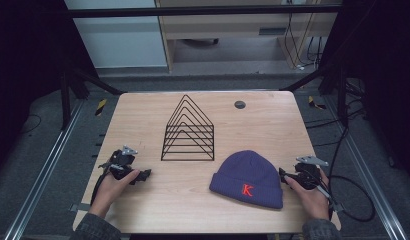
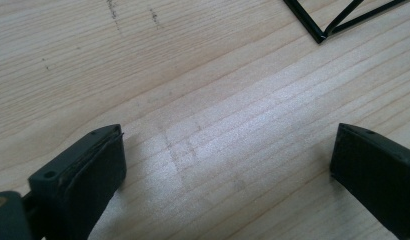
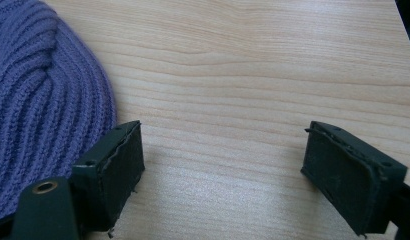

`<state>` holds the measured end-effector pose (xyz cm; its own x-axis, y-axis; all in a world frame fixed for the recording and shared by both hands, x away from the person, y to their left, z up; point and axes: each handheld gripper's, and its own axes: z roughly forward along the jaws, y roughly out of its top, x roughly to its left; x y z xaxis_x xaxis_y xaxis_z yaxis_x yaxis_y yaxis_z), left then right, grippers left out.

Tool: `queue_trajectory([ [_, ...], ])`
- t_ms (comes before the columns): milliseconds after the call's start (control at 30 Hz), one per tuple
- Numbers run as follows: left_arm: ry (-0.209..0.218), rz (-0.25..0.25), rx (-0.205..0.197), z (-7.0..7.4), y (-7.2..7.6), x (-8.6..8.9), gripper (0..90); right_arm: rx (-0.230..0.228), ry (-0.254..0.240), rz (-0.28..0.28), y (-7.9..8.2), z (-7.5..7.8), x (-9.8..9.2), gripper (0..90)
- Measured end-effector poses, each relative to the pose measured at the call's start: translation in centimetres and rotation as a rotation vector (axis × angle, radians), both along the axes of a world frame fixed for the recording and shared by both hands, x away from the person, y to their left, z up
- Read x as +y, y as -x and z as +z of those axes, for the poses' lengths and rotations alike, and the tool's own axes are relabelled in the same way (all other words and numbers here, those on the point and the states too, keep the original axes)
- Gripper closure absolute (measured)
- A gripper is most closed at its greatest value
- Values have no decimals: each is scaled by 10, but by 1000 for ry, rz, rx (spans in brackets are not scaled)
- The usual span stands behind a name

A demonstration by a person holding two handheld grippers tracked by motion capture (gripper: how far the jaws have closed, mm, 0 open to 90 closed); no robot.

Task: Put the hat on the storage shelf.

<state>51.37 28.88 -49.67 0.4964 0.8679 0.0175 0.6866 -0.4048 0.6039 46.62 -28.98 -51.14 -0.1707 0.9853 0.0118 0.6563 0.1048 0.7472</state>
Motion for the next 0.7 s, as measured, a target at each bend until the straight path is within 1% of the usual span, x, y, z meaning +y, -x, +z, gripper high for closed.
queue_trajectory([
  [333, 3, 5, -6, -1, 2, -2, 0, 3, 2, -2, 1, 0, 1, 162],
  [433, 5, 6, -4, -1, 2, -2, 0, 12, 6, -2, 0, 1, 2, 162],
  [467, 4, 3, -4, -1, 1, -2, 0, 21, -1, -4, 0, 2, 2, 161],
  [500, 4, 0, -3, -1, 1, -2, 0, 32, 5, 2, 0, 3, 2, 161],
  [533, 4, 1, -3, -1, 1, -2, 0, 59, 9, 9, 0, 6, 3, 175],
  [567, 4, 1, -4, -1, 1, -2, 0, 64, 9, 14, 0, 7, 3, 187],
  [633, 3, 1, -4, -1, 1, -2, 0, 59, 10, 20, 0, 8, 4, 202],
  [700, 3, 1, -4, -1, 1, -3, 0, 43, 29, 24, 1, 13, 6, 243],
])
